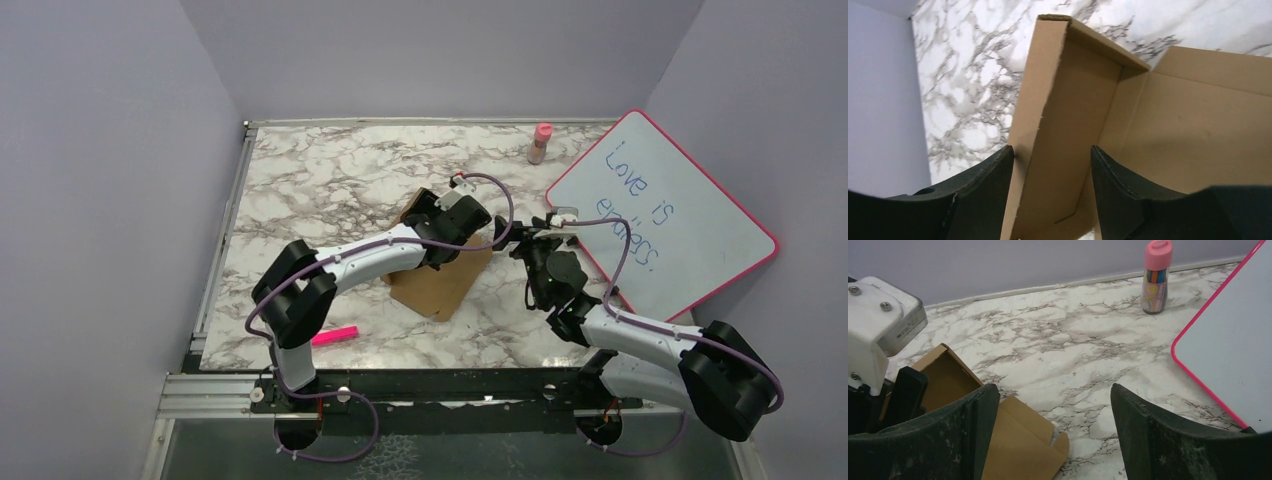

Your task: Fold the paper box

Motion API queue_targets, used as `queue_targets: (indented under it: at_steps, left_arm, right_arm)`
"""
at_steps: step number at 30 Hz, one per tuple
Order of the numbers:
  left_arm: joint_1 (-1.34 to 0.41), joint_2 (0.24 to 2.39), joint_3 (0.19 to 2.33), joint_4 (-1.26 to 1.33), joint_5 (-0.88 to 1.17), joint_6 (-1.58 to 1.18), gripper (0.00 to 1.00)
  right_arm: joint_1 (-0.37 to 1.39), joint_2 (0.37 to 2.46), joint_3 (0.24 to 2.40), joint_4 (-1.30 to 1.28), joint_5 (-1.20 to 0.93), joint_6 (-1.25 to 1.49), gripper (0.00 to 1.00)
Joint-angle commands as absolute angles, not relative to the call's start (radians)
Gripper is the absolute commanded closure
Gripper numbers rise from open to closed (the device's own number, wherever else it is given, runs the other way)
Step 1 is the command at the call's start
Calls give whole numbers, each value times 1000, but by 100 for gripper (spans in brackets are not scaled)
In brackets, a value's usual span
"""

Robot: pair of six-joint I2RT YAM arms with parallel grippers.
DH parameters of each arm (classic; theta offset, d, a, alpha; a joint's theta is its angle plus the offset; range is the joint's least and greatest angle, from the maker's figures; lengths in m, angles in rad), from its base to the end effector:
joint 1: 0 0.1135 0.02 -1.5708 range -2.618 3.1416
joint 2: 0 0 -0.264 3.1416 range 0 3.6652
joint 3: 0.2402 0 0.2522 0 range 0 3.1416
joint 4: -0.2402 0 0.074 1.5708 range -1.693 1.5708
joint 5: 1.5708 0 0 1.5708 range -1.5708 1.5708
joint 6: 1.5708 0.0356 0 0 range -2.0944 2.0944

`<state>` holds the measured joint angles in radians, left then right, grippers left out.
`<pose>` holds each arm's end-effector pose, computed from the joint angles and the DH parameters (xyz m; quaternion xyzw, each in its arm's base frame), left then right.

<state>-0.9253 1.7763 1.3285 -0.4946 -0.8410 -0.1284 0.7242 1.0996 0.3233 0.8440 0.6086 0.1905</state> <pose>0.2487 -0.2861 0.2409 0.2206 0.8491 0.1937 0.4391 0.1782 0.1305 0.2269 0.0394 0.6861 0.1243 0.7158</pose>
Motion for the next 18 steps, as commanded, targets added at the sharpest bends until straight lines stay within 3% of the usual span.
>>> queue_targets:
  at_steps: [1, 5, 11, 18]
  left_arm:
    - [-931, 1818, 1378, -555, -1040, -88, 41]
    - [-931, 1835, 1380, -555, -1086, -74, 45]
    - [-928, 1852, 1371, -554, -1097, -75, 62]
    - [-919, 1820, 1358, -554, -1091, -77, 74]
  right_arm:
    - [718, 1109, 319, 884, 635, 185, 13]
    - [718, 1117, 321, 889, 630, 183, 13]
    - [718, 1115, 321, 888, 626, 183, 13]
    - [719, 1110, 321, 888, 619, 181, 14]
